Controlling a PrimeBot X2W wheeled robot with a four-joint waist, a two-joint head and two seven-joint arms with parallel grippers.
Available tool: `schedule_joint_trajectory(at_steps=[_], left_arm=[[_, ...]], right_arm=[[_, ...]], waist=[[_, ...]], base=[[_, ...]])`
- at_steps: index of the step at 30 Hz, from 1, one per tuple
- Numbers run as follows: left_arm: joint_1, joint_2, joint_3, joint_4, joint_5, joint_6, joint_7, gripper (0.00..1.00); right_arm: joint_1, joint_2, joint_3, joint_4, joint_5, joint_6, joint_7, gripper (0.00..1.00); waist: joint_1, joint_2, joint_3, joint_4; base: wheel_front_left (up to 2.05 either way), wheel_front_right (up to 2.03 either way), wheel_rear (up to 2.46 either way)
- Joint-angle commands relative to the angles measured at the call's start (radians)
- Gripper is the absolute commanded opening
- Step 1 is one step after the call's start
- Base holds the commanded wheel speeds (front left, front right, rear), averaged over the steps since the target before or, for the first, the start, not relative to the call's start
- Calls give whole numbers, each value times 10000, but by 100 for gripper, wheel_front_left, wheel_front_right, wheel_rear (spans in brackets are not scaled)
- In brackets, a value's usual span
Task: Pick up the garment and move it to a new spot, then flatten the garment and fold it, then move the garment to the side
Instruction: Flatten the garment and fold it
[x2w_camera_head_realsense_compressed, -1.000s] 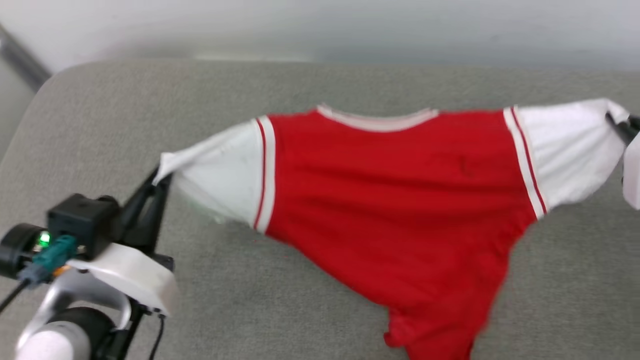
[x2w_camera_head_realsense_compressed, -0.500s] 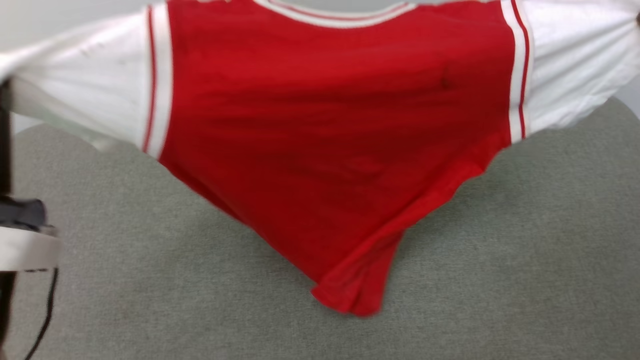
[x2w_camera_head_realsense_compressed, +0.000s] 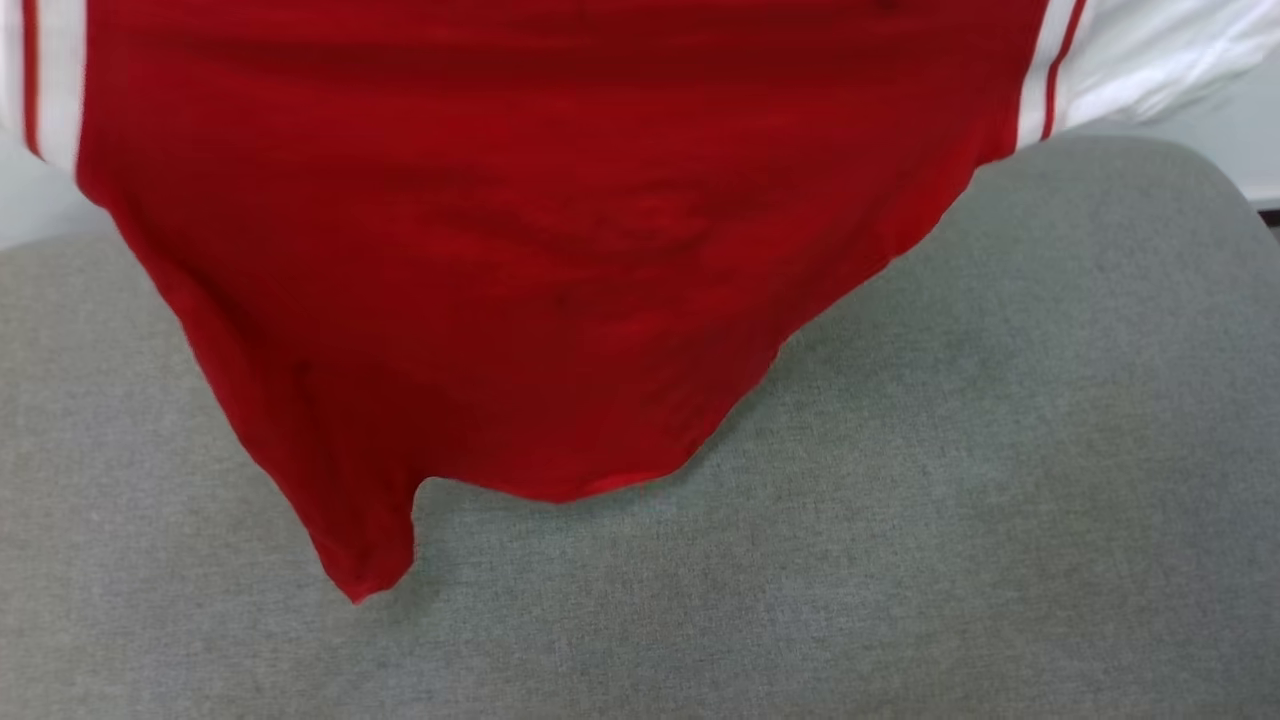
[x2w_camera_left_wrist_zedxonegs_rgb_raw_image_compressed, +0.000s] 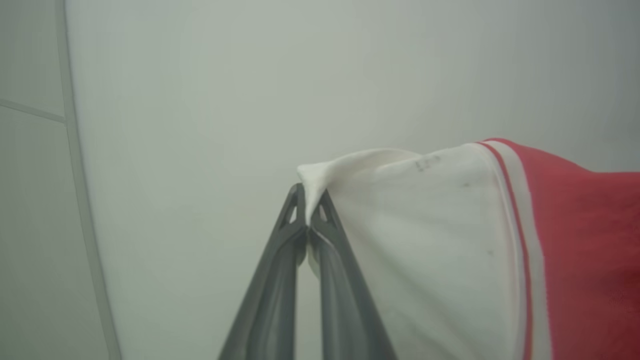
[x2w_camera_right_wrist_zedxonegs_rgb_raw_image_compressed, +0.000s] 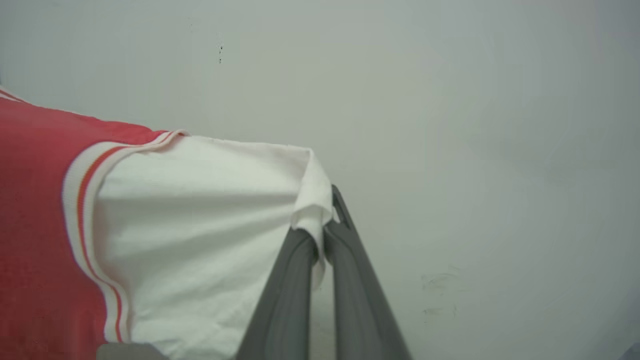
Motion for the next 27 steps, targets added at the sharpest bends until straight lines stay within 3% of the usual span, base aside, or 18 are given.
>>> schedule_joint_trajectory(at_steps=[1, 9, 11, 17, 27], left_arm=[[-415, 136, -37, 107, -90, 20, 10, 0], [-3171, 659, -917, 1650, -495, -330, -62, 0], [-4134, 743, -1218, 2244, -526, -449, -188, 0], [-7473, 832, -2172, 4322, -196, -642, -786, 0], [-12002, -282, -3442, 8368, 514, -556, -2560, 0]], right_arm=[[-359, -27, -26, -85, -143, -10, -75, 0], [-2238, 229, -163, 310, -437, -12, 21, 0], [-2900, 485, -309, 594, -258, -9, 119, 0], [-5118, 376, -50, 1604, -795, -10, -66, 0], [-9000, -55, 552, 4243, -1976, -14, -1427, 0]], waist=[[0, -1, 359, -29], [0, -1, 1966, 138], [0, -1, 2483, 206], [0, -1, 3946, 431], [0, -1, 5771, 1222]], base=[[0, 0, 0], [0, 0, 0], [0, 0, 0], [0, 0, 0], [0, 0, 0]])
